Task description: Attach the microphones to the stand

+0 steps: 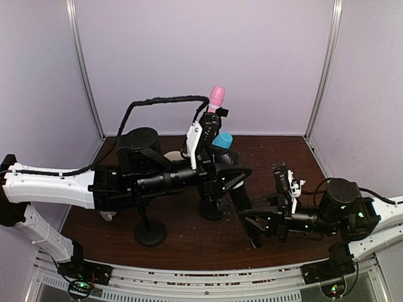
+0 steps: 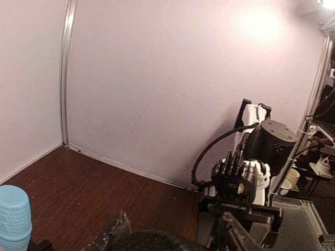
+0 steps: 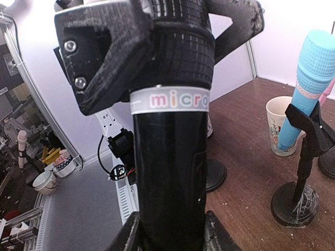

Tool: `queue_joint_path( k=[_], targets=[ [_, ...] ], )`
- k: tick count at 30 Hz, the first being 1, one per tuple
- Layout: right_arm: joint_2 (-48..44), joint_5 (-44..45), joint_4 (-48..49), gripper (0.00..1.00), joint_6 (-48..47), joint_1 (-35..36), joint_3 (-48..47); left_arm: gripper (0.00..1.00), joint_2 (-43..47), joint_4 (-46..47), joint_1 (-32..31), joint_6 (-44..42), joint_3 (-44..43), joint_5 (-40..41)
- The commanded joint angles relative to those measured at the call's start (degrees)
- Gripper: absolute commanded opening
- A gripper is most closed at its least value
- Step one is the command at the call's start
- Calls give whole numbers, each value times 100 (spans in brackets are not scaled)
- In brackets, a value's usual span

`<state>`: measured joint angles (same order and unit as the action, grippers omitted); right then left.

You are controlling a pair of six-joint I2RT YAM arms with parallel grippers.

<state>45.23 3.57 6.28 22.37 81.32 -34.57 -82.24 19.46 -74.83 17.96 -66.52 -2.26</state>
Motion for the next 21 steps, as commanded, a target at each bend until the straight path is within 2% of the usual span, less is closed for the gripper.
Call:
queue_joint_path(
  k=[1, 10, 12, 16, 18, 21],
  targets=[
    [103, 173, 302, 10, -81, 35, -222, 49, -12, 353, -32, -153, 111, -318],
    [381, 153, 157, 17, -230, 42, -423, 26, -66, 241, -23, -220, 84, -882],
    [443, 123, 50, 28, -269, 50, -497, 21, -37, 171, -23, -272, 71, -890],
    [557, 109, -175, 50, -420, 42, -630, 19, 104, -129, -23, -460, -1, -854],
    [642, 21, -331, 58, -508, 42, -751, 19, 206, -390, -23, -556, -45, -780],
    [861, -93, -717, 61, -623, 45, -1026, 19, 359, -623, -21, -646, -63, -720]
  ],
)
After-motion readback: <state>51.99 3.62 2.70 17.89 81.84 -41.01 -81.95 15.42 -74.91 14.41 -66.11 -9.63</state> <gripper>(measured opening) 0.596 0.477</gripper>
